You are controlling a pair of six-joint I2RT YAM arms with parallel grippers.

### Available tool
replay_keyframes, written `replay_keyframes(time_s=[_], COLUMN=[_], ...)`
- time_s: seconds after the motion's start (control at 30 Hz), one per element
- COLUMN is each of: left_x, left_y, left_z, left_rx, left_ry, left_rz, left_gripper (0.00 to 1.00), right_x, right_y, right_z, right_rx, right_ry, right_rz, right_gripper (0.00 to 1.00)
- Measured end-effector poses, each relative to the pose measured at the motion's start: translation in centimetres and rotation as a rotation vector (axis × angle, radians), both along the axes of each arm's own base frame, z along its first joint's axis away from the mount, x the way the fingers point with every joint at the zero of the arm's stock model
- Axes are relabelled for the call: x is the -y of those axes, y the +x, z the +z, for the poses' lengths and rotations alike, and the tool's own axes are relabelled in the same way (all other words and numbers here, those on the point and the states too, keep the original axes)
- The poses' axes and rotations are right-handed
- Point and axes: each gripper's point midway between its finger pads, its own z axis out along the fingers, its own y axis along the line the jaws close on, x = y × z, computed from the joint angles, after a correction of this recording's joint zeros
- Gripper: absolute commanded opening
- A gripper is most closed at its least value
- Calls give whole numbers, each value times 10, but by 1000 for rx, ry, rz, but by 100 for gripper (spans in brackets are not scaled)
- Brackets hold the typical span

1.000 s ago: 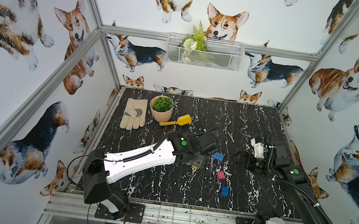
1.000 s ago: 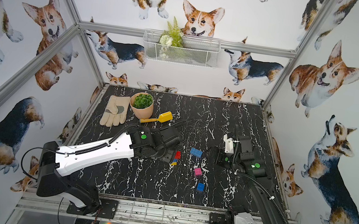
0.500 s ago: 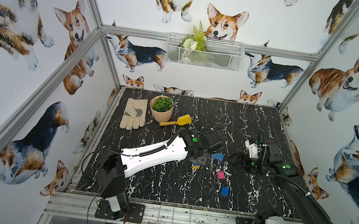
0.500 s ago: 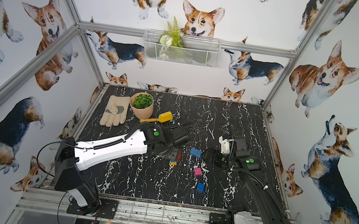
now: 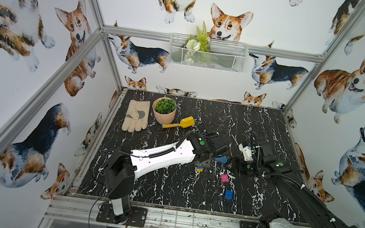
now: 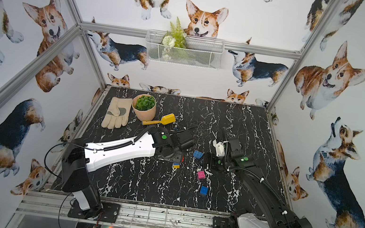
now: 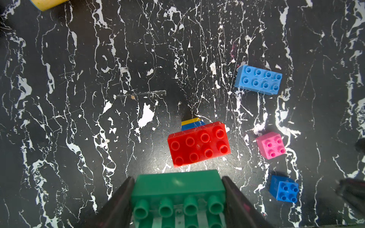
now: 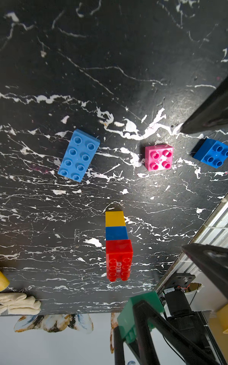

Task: Assemble a spoon with lego
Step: Assemble the lego brick with the lego brick.

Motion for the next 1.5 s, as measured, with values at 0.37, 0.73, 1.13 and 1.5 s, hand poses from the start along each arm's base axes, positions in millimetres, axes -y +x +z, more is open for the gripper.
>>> replay_keyframes(time_s=[0.37, 0.73, 1.13, 1.5], left_x=[9, 7, 8, 8], left_y=[6, 15, 16, 20], left_z=[-14, -18, -23, -23], left_rx=[-13, -11, -15, -8], left_ry=[20, 34, 47, 51], left_rz=[28, 52, 54, 59], left_gripper=[47, 48, 47, 48], right_x=[2, 2, 2, 2], right_y=[3, 3, 4, 3], right_z=[0, 0, 1, 1], right_rx=[16, 18, 33, 35], right_ry=[-14, -13, -7, -6], right_rz=[-7, -6, -4, -4], right_gripper=[88, 88, 88, 88])
